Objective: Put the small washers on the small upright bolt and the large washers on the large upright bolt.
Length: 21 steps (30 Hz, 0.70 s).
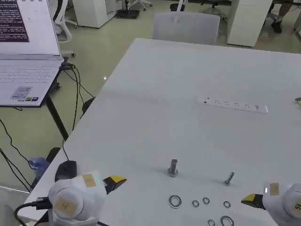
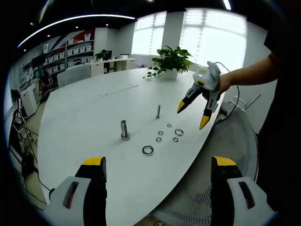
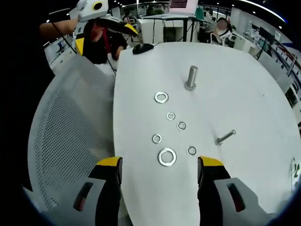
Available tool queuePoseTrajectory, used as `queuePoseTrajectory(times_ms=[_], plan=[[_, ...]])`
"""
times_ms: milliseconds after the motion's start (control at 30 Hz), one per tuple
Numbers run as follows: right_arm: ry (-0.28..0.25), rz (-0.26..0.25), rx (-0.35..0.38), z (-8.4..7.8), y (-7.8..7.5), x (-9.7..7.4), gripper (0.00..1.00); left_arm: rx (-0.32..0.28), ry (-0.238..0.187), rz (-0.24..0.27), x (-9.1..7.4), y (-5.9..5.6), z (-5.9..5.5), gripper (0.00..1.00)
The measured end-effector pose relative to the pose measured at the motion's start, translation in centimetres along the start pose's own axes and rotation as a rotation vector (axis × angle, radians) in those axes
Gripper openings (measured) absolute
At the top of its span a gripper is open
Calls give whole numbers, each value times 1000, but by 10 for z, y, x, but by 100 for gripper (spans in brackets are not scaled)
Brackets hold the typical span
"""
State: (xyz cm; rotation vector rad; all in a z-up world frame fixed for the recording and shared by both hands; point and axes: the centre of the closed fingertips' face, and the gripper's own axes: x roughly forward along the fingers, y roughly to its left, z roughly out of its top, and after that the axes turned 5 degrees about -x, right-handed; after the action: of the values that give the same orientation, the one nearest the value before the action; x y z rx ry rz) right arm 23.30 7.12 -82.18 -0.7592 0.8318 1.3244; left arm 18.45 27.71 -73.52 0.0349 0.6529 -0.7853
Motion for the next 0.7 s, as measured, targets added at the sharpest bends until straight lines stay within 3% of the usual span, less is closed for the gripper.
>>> queuePoseTrajectory(times_ms=[333,467,600,700], plan=[[51,18,-50,-5,-2,17,60,55,30,-12,3,-1,-3,91],[62,25,-63,-6,-3,24,56,119,75,-11,5,-2,-11,91],[62,32,-55,-7,-4,33,51,102,73,-14,6,-1,-13,90],[94,31,-82,-12,-5,39,47,99,69,-15,6,-2,-12,89]])
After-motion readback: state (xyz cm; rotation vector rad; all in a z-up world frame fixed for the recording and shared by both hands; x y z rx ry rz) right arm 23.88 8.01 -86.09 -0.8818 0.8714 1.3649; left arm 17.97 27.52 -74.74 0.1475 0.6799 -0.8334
